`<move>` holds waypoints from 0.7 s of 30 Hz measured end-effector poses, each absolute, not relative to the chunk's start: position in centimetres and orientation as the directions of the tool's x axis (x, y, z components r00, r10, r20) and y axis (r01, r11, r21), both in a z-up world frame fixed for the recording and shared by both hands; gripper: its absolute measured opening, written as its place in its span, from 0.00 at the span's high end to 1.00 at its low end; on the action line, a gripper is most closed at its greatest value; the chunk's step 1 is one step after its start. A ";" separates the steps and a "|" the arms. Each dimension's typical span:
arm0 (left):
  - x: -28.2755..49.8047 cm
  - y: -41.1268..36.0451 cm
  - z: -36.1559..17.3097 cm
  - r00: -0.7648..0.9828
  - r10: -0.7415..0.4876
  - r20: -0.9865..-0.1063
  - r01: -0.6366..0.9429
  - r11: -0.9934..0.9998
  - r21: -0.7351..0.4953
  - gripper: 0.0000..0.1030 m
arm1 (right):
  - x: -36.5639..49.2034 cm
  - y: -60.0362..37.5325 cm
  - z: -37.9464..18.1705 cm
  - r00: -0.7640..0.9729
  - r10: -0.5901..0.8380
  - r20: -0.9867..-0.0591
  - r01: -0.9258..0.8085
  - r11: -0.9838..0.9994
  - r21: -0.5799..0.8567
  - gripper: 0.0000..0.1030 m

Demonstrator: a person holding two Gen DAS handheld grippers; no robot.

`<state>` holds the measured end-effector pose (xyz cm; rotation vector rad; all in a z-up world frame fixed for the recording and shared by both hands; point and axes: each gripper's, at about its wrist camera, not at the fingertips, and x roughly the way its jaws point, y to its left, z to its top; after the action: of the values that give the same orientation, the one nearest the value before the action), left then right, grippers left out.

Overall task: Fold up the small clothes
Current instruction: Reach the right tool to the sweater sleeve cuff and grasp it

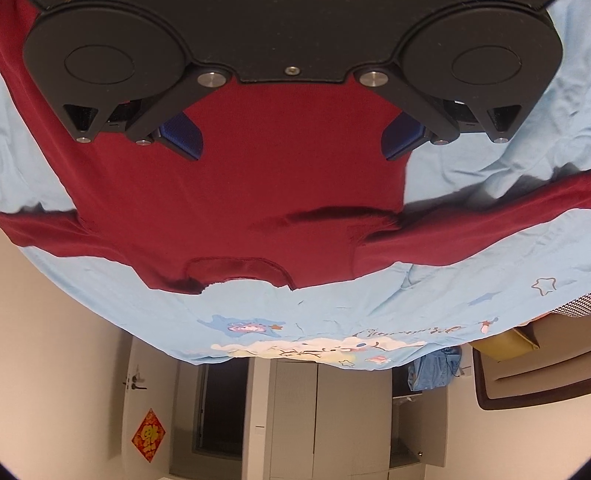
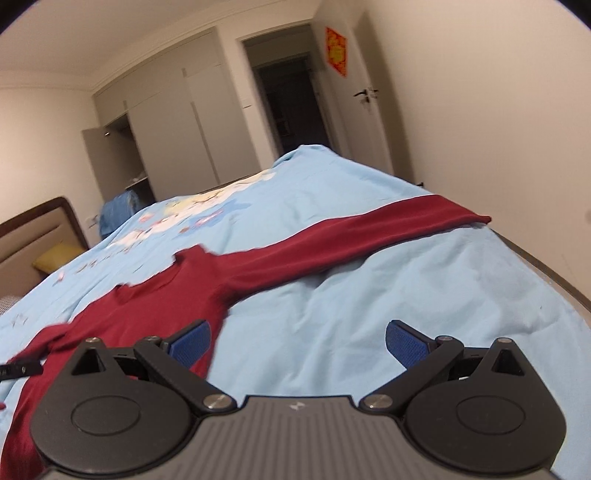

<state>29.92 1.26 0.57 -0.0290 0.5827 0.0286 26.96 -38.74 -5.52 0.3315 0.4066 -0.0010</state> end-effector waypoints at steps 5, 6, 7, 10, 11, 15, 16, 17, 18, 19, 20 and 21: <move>34.5 0.3 -1.0 0.835 0.047 -0.549 -0.075 0.997 -0.029 0.01 | 31.6 -44.3 -5.9 0.909 -0.017 -0.415 0.168 0.929 0.330 0.00; 35.1 0.2 -1.2 0.835 0.049 -0.548 -0.083 0.996 -0.037 0.01 | 32.5 -45.5 -6.2 0.905 -0.029 -0.424 0.189 0.921 0.342 0.00; 35.7 0.1 -1.5 0.835 0.046 -0.548 -0.088 0.995 -0.050 0.01 | 33.5 -46.7 -6.5 0.899 -0.039 -0.435 0.211 0.911 0.354 0.00; 37.4 -0.1 -2.1 0.839 0.018 -0.544 -0.083 0.992 -0.096 0.01 | 36.3 -49.9 -7.3 0.889 -0.064 -0.453 0.264 0.881 0.393 0.00; 37.7 -0.3 -2.4 0.840 0.011 -0.542 -0.080 0.991 -0.104 0.01 | 37.2 -51.0 -7.5 0.886 -0.076 -0.457 0.284 0.868 0.408 0.00; 38.9 -0.8 -4.1 0.827 -0.003 -0.562 -0.064 0.993 -0.098 0.01 | 40.4 -54.6 -8.7 0.901 -0.119 -0.417 0.334 0.803 0.493 0.00; 38.9 -0.9 -4.6 0.823 -0.001 -0.568 -0.062 0.994 -0.091 0.00 | 41.2 -55.4 -9.0 0.902 -0.127 -0.414 0.344 0.790 0.507 0.00; 38.8 -1.0 -5.0 0.827 0.003 -0.563 -0.061 0.995 -0.084 0.00 | 42.2 -56.1 -9.3 0.902 -0.131 -0.411 0.351 0.778 0.522 0.00; 38.7 -1.0 -5.2 0.834 0.005 -0.552 -0.061 0.995 -0.083 0.00 | 43.1 -56.8 -9.7 0.903 -0.132 -0.409 0.355 0.764 0.538 0.00; 38.6 -1.1 -5.3 0.838 0.008 -0.546 -0.061 0.995 -0.080 0.00 | 43.9 -57.0 -10.0 0.903 -0.136 -0.408 0.364 0.747 0.557 0.00; 38.7 -1.2 -5.4 0.839 0.012 -0.544 -0.062 0.995 -0.073 0.00 | 44.7 -57.6 -10.4 0.902 -0.143 -0.406 0.375 0.724 0.579 0.00; 38.7 -1.3 -5.5 0.839 0.016 -0.543 -0.063 0.996 -0.068 0.00 | 45.4 -58.2 -10.8 0.901 -0.149 -0.408 0.389 0.695 0.605 0.00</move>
<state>38.69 -1.28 -5.45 -0.0837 0.5732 0.0415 45.42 -58.23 -10.83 0.7461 0.3426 -0.3068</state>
